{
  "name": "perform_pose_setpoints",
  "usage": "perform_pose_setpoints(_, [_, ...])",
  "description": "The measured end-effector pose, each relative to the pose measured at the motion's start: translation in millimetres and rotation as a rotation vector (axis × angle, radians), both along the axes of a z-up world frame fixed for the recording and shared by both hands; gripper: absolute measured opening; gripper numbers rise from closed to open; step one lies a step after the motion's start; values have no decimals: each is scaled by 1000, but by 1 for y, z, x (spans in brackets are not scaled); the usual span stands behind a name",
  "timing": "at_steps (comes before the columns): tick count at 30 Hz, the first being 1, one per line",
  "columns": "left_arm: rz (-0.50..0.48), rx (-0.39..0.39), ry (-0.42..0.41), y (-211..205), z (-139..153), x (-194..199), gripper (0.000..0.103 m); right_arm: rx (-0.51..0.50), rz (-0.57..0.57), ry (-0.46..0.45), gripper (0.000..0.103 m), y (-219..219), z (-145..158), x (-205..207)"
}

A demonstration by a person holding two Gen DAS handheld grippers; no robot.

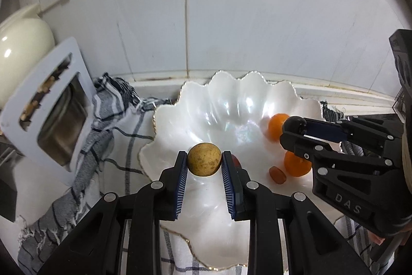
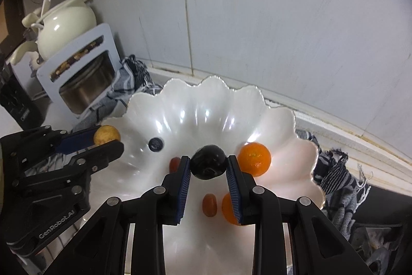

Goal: Organize fruits
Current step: 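Carry the dark plum and yellow nut over the white bowl with both grippers, then open both grippers to drop the plum and nut into the bowl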

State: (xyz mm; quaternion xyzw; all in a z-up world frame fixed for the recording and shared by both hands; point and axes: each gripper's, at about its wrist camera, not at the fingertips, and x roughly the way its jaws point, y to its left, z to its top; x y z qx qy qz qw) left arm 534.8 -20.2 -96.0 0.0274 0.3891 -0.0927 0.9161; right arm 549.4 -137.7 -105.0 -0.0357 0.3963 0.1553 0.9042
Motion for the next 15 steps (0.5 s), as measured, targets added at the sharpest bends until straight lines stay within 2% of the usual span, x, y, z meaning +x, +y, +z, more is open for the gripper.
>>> perform_pose_setpoints(4, [3, -19, 52, 1, -8, 13, 27, 0, -3, 40, 30, 1, -7, 7])
perform_pose_setpoints(9, [-5, 7, 78, -2, -14, 19, 28, -3, -8, 63, 30, 0, -12, 10])
perform_pose_setpoints(12, [12, 14, 75, -1, -14, 19, 40, -9, -20, 70, 32, -2, -13, 10])
perform_pose_setpoints(15, [21, 25, 66, 0, -11, 16, 43, -17, -27, 69, 36, -4, -11, 10])
